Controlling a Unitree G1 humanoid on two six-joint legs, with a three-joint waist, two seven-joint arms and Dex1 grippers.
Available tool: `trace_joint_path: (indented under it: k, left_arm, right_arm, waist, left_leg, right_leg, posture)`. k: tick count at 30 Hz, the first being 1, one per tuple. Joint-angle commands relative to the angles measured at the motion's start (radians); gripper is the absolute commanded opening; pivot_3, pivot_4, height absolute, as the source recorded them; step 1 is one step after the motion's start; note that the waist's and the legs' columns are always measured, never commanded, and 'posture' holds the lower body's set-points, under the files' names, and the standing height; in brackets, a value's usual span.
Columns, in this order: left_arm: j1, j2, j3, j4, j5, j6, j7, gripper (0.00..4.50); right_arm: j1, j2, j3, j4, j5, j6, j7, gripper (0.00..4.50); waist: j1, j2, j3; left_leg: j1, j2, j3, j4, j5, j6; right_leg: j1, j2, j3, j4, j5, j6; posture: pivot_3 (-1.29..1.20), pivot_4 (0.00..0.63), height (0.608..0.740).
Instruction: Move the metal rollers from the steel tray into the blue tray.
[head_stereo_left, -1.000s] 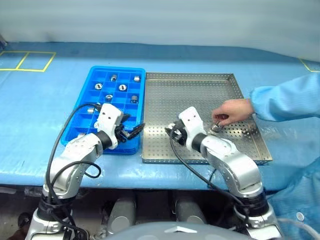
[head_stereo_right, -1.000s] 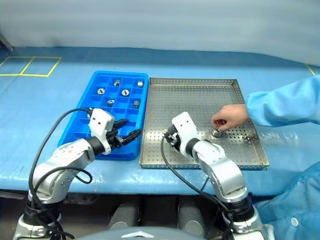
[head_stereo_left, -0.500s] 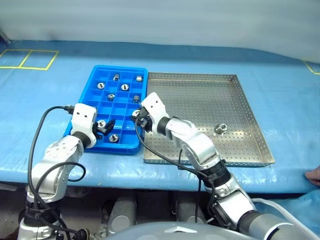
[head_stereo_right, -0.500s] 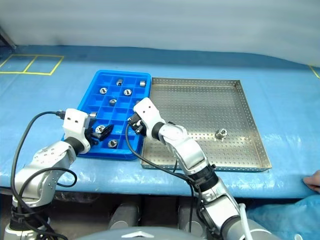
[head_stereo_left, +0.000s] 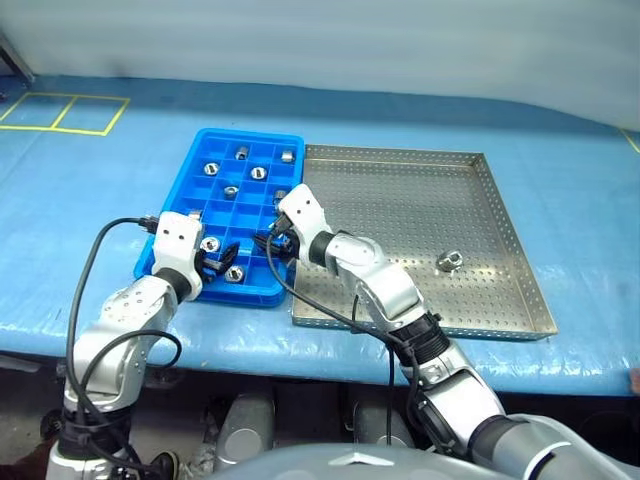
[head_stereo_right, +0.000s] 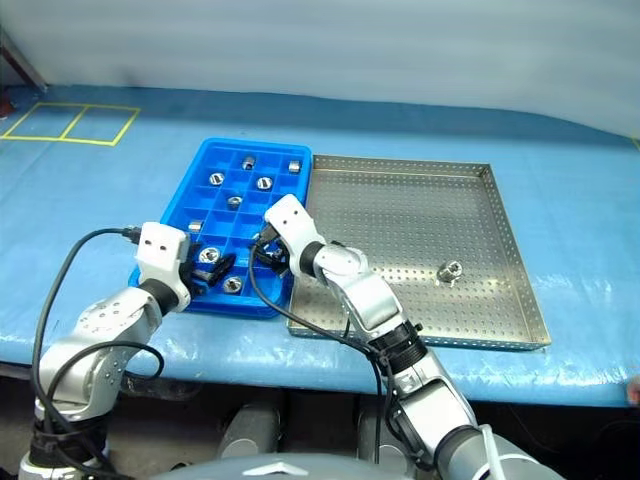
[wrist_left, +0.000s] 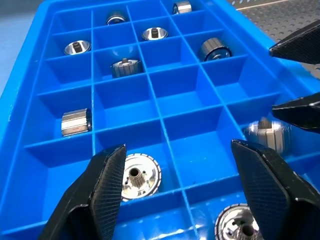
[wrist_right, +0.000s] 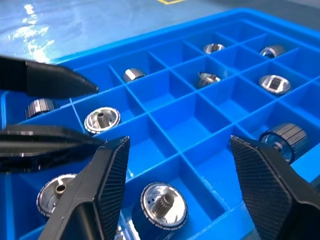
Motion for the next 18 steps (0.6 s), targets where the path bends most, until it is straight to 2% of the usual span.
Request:
trace_joint_path:
  k: [1,4,6,11,18]
  left_arm:
    - [-0.065,-0.048,-0.058,-0.011,-0.003,-0.037,-0.008,3.64]
    - [-0.122,-0.103,-0.102,0.013,-0.012,-0.07,-0.024,3.64]
    - [-0.18,-0.134,-0.167,0.054,-0.006,-0.102,-0.063,3.64]
    - [-0.3,-0.187,-0.283,0.175,0.014,-0.178,-0.151,3.64]
    - [-0.456,-0.266,-0.432,0.407,0.095,-0.308,-0.252,3.64]
  right_arm:
    - [0.044,-0.031,-0.082,-0.188,-0.003,-0.012,-0.05,3.32]
    - [0.104,-0.077,-0.126,-0.284,-0.056,0.021,-0.124,3.32]
    - [0.166,-0.151,-0.152,-0.36,-0.138,0.082,-0.183,3.32]
    - [0.278,-0.263,-0.184,-0.478,-0.21,0.212,-0.214,3.32]
    - [0.377,-0.295,-0.227,-0.557,-0.275,0.33,-0.271,3.32]
  waist:
    - [0.011,0.0,0.0]
    - [0.011,0.0,0.0]
    - [0.012,0.0,0.0]
    - [-0.01,0.0,0.0]
    - [-0.065,0.0,0.0]
  left_leg:
    - [0.0,0.0,0.0,0.0,0.0,0.0]
    - [0.0,-0.001,0.0,0.001,0.0,0.0]
    - [-0.001,-0.001,0.0,0.002,0.0,0.0]
    - [-0.001,-0.002,0.001,0.002,0.0,0.0]
    - [-0.001,-0.002,0.001,0.003,0.0,0.0]
  right_leg:
    - [0.0,0.0,0.0,0.0,0.0,0.0]
    - [0.001,-0.001,0.0,-0.001,0.0,0.0]
    - [0.001,-0.001,0.0,-0.001,0.0,0.0]
    - [0.0,-0.002,0.001,-0.001,0.0,0.001]
    - [0.001,-0.001,0.002,-0.001,0.001,0.002]
  posture:
    - [0.2,0.15,0.74]
    - [0.17,0.15,0.74]
    - [0.14,0.15,0.74]
    - [0.07,0.15,0.74]
    - [-0.04,0.15,0.74]
